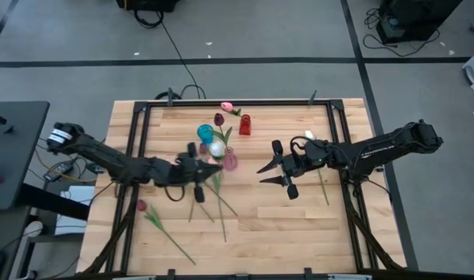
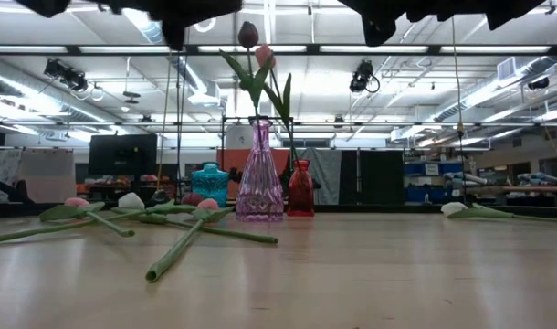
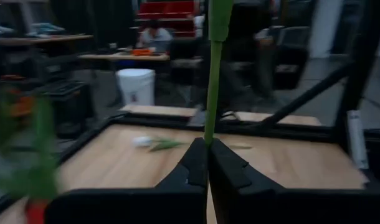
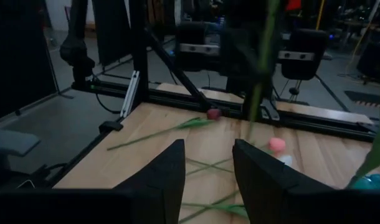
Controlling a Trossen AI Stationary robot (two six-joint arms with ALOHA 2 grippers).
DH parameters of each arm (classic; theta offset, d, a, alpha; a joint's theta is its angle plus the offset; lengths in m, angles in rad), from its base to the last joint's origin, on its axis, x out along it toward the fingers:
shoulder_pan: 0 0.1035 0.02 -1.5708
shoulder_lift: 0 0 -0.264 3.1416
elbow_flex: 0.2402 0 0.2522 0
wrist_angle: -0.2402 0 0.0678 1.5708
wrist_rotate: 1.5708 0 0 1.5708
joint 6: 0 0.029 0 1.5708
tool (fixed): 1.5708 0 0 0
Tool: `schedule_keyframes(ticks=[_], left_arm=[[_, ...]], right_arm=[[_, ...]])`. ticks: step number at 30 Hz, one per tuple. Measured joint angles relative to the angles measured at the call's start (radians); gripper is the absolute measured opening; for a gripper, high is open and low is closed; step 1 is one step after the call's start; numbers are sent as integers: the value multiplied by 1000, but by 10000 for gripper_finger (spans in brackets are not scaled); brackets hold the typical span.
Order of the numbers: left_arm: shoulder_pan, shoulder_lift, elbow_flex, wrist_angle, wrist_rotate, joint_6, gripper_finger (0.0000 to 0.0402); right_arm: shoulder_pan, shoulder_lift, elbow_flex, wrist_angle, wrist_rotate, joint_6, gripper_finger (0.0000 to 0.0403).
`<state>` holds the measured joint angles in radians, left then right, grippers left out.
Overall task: Sort flowers into vase by color
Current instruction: Put the center white flower into the blue vase
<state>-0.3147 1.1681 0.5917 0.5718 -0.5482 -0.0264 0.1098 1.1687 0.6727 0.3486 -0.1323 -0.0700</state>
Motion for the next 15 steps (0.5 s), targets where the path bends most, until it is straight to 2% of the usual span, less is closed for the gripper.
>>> schedule_keyframes(ticks=[4, 7, 11, 15], left_arm=[[10, -107, -89, -16, -123, 2, 6], [57, -150, -143, -16, -199, 22, 7], [162, -184, -175, -24, -207, 29, 7], [294, -182, -187, -30, -124, 47, 7]], right_arm=[[1, 10, 0, 20, 9, -1, 145], [0, 28, 0, 32, 9, -2, 145], [0, 55, 0, 44, 9, -4, 144], [0, 58, 0, 45, 9, -7, 144]])
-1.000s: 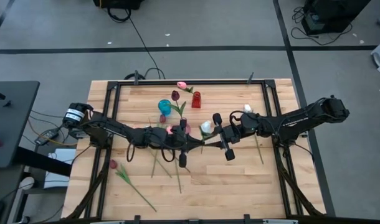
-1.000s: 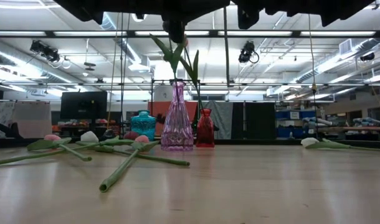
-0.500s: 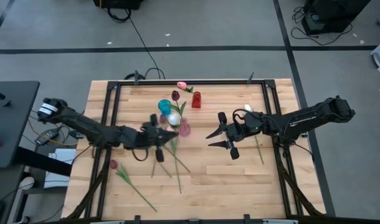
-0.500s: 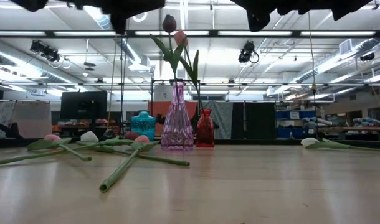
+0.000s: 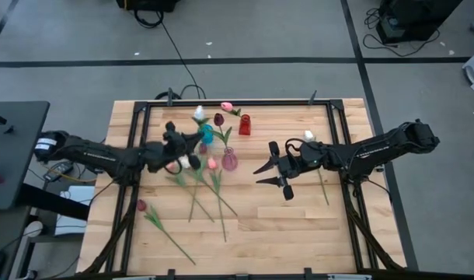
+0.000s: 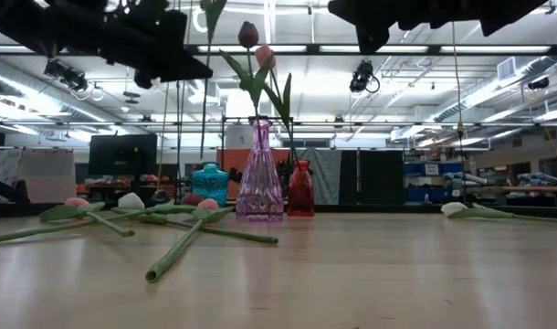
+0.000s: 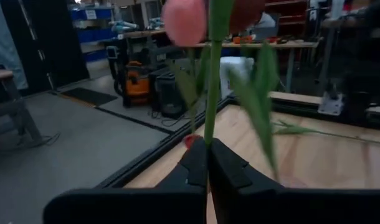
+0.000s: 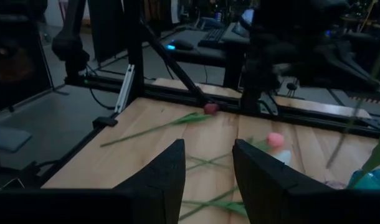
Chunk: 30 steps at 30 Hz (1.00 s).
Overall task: Sort flowers into vase by color
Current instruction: Put the center white flower into the blue vase
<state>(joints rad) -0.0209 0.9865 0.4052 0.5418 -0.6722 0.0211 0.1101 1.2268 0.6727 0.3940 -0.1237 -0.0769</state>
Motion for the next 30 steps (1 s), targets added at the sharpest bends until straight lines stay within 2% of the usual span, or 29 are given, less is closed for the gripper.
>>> schedule_keyframes(ticks=[6, 13, 23, 30], left_arm=[[201, 1, 0, -2, 174, 1, 7], [322, 2, 0, 40, 324, -8, 7], [400, 29, 0, 53, 359, -9, 7], [427, 159, 0, 124, 421, -56, 7]], right_arm=[[0, -1, 0, 5, 0, -5, 144], [0, -1, 0, 0, 0, -5, 144], [0, -1, 0, 2, 0, -5, 144], [0, -1, 0, 9, 0, -5, 144]])
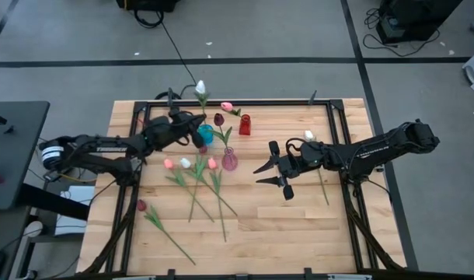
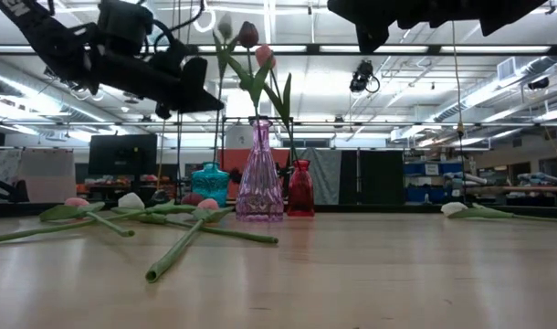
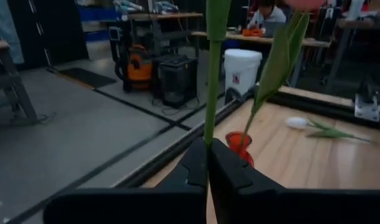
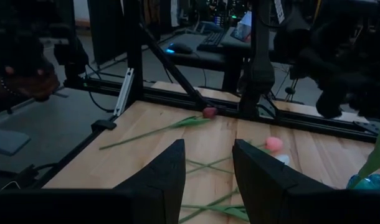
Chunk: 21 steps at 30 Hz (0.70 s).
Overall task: Sort flowers into vase by color
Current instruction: Put the center white flower into the blue vase
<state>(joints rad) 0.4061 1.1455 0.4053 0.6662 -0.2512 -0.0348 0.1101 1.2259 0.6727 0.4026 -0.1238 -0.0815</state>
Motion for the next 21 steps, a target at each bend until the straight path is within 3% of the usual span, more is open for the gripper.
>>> schedule_keyframes(ticks=[6, 14, 21], left_arm=[[-2, 83, 0, -12, 0, -23, 7], [-2, 102, 2, -127, 0, -77, 13], [-2, 67, -1, -220, 1, -78, 81]], right_arm=[[0, 0, 0, -11, 0, 0, 144], [0, 0, 0, -15, 0, 0, 144], [0, 0, 0, -58, 63, 20, 144]])
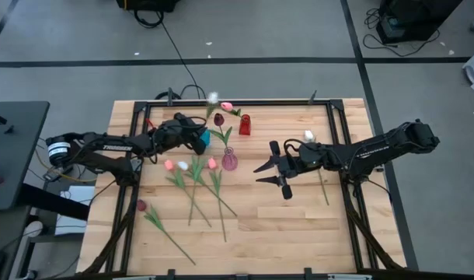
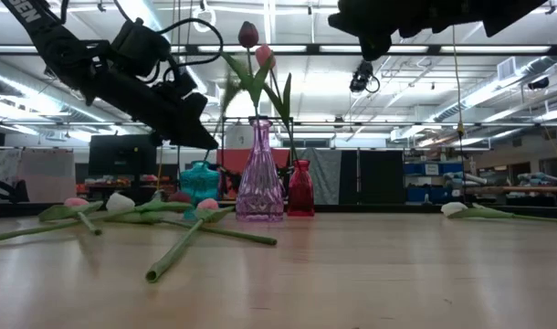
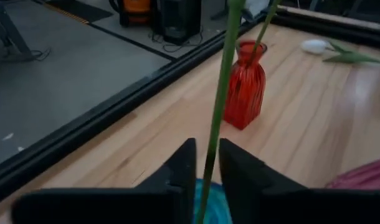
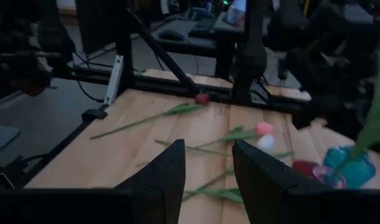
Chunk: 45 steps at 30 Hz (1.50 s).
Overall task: Sort flowers into vase by color
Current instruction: Put the center white flower into the blue vase, then put the right white flower into the blue vase
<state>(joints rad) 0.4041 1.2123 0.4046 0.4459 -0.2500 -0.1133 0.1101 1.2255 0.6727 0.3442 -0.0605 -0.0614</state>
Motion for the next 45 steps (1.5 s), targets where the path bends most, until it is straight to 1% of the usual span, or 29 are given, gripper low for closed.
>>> schedule_keyframes(ticks=[4, 7, 10, 15, 20, 26, 28, 31, 34, 38, 40, 42, 45], left_arm=[[0, -44, 0, -43, -13, 1, 132], [0, -82, 0, -54, -15, -1, 156], [0, -114, 0, -71, -15, 2, 164], [-6, -177, 0, -111, -33, 17, 166], [-58, -234, 0, -150, -134, 52, 166], [-177, -281, 0, -158, -307, 89, 164], [-223, -286, -1, -166, -350, 102, 163], [-300, -296, -34, -151, -421, 103, 163], [-370, -323, -82, -154, -487, 65, 163], [-456, -350, -130, -153, -490, -24, 163], [-493, -351, -136, -153, -490, -54, 163], [-527, -350, -136, -127, -490, -60, 163], [-565, -349, -136, -29, -489, -17, 163]], right_arm=[[0, 0, 0, -11, 16, 6, 144], [0, 0, 0, 0, 16, 2, 144], [-1, 0, 0, 3, 16, 2, 144], [-1, 0, 0, 4, 16, 2, 144], [-1, 0, 0, 4, 16, 5, 144], [-1, -3, 0, -19, 17, 11, 144], [-1, -17, 0, -56, 33, 22, 144], [-1, -51, 0, -137, 87, 45, 144], [-1, -85, 0, -229, 153, 95, 144], [-7, -102, 0, -372, 303, 202, 144], [-20, -99, 0, -467, 355, 253, 144], [-46, -84, 0, -551, 364, 319, 144], [-95, -50, 0, -643, 333, 411, 144]])
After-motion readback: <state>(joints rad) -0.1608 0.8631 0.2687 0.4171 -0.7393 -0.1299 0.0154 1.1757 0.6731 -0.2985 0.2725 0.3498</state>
